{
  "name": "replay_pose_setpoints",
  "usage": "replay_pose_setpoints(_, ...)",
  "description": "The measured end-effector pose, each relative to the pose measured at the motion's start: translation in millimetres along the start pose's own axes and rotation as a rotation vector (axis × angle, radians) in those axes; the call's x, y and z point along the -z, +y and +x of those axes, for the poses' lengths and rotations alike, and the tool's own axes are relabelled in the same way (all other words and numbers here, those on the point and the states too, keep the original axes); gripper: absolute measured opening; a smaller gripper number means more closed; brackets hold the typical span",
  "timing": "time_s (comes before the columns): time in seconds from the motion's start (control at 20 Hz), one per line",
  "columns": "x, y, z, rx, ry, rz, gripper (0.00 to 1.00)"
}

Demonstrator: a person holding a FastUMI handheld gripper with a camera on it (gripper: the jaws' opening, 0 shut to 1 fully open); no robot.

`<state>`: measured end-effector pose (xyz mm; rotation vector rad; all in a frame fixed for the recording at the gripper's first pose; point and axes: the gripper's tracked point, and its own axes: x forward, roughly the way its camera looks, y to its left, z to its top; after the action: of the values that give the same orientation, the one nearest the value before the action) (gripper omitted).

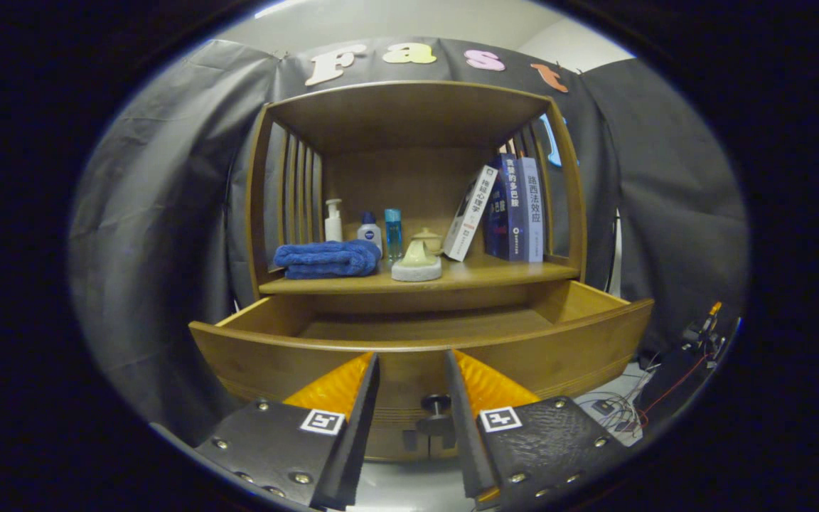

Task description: Pull open the drawer, take out the items inside it, and place them on the countertop above the cabinet.

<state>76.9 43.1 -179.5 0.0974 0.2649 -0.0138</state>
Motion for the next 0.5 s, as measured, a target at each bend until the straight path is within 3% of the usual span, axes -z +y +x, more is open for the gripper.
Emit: replay_pose_setpoints(0.5,5.7,2.9,20.5,0.006,0.024,0.009,0.56)
